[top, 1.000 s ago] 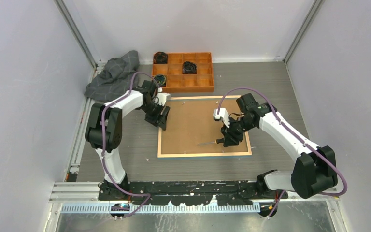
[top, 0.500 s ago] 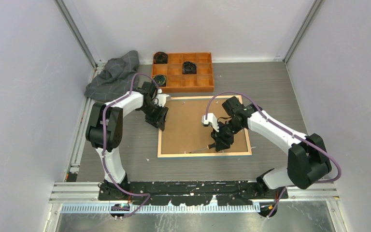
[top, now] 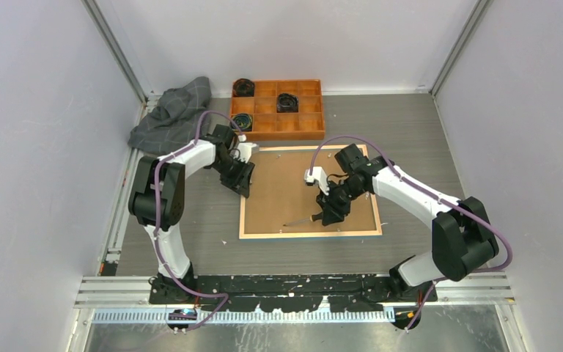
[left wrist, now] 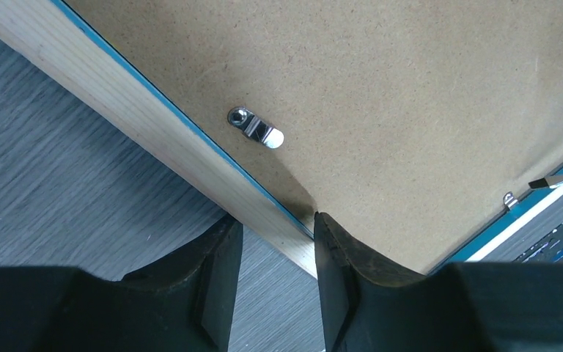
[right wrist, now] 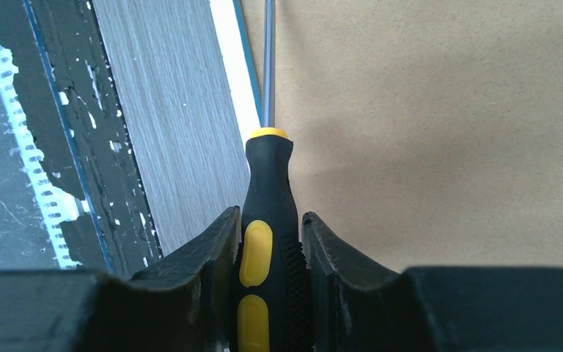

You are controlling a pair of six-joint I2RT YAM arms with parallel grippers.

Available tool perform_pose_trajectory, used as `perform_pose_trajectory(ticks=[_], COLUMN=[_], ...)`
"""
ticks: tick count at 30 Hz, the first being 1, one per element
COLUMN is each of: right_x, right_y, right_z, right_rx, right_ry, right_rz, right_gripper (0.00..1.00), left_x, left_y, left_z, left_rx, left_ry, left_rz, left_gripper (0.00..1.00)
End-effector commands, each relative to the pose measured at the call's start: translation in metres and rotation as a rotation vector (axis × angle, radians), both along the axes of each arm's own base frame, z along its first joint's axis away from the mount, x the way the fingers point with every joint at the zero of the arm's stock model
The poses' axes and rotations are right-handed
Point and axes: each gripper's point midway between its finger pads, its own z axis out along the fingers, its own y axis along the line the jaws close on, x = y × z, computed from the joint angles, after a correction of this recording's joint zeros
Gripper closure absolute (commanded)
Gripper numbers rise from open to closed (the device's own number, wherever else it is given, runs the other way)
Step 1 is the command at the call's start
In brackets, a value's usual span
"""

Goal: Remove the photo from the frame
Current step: Move the photo frame to the center of the board.

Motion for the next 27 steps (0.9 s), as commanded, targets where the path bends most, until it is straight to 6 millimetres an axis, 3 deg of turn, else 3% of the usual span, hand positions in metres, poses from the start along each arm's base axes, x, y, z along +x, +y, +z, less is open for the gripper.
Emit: perform_pose_trajectory(ticks=[1, 13, 27], right_x=[0.000, -0.008, -0.010], right_y=[0.011, 0.004, 0.011], right_z=[0.017, 0.012, 0.002], right_rx=[0.065, 0.029, 0.010], right_ry=[-0.014, 0.011, 0.074], right_rz=[0.049, 0.098, 0.130], right_gripper=[0.99, 0.99, 0.99], left_x=[0.008, 0.009, 0.009], left_y=[0.008, 0.007, 0.008], left_z=[-0.023, -0.029, -0.030], left_rx=[0.014, -0.028, -0.022], left_ry=[-0.060, -0.055, -0.061], left_rz=[-0.043, -0.030, -0.021], left_gripper=[0.57, 0.57, 0.56])
